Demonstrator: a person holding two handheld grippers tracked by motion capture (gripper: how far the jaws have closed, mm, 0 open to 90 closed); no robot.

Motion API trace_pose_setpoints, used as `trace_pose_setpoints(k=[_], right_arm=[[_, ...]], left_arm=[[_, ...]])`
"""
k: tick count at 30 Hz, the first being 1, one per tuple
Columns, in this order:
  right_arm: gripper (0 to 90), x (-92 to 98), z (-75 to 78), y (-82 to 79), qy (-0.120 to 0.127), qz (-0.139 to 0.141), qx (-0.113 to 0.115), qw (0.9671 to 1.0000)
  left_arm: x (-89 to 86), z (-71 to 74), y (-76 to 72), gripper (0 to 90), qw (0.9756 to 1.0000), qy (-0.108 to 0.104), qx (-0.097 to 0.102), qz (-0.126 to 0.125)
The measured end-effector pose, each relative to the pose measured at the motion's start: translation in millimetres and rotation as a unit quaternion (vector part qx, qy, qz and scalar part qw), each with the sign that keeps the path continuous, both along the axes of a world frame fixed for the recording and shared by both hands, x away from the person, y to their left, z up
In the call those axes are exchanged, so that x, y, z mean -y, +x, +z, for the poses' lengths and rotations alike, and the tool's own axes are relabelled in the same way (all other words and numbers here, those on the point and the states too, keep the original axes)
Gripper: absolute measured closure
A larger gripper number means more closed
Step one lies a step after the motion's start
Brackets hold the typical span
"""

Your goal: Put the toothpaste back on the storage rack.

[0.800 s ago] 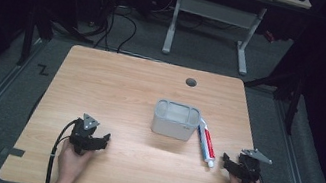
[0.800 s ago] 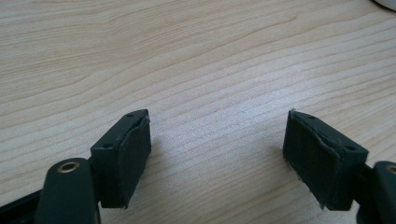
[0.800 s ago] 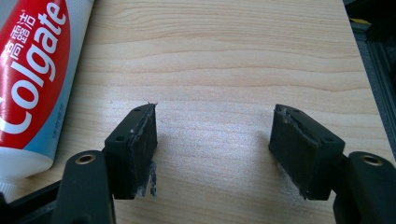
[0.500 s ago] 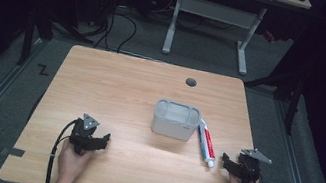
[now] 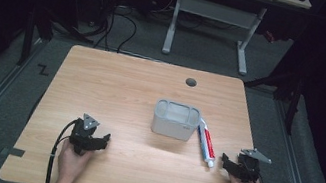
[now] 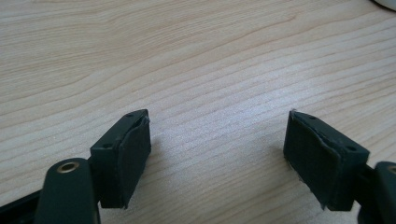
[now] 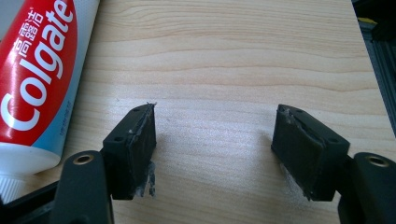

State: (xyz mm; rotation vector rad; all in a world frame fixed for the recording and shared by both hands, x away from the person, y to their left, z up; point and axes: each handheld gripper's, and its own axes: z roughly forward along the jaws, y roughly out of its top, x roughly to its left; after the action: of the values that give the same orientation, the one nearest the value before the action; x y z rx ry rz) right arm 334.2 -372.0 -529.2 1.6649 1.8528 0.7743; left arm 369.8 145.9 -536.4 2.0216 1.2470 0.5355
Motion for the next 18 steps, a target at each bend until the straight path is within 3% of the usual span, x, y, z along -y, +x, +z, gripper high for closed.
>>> trace_pose_setpoints(k=[5, 8, 13, 18], right_arm=[[35.4, -0.4, 0.9, -1.3, -0.001, -0.002, 0.0, 1.0], [44.2, 1.5, 2.4, -4.3, 0.0, -0.005, -0.001, 1.0], [47.2, 9.4, 1.5, -12.5, 0.019, -0.008, 0.011, 0.9997], [50.2, 8.2, 3.4, -20.0, 0.018, 0.001, 0.023, 0.9996]], left_arm=[[0.0, 0.1, -0.1, 23.3, 1.0, 0.0, -0.001, -0.001], [0.1, 0.1, -0.1, 23.3, 1.0, 0.0, -0.001, 0.0], [0.2, 0.1, -0.1, 23.3, 1.0, 0.001, -0.001, 0.0], [0.1, 0.1, -0.1, 23.4, 1.0, 0.001, -0.001, 0.0]])
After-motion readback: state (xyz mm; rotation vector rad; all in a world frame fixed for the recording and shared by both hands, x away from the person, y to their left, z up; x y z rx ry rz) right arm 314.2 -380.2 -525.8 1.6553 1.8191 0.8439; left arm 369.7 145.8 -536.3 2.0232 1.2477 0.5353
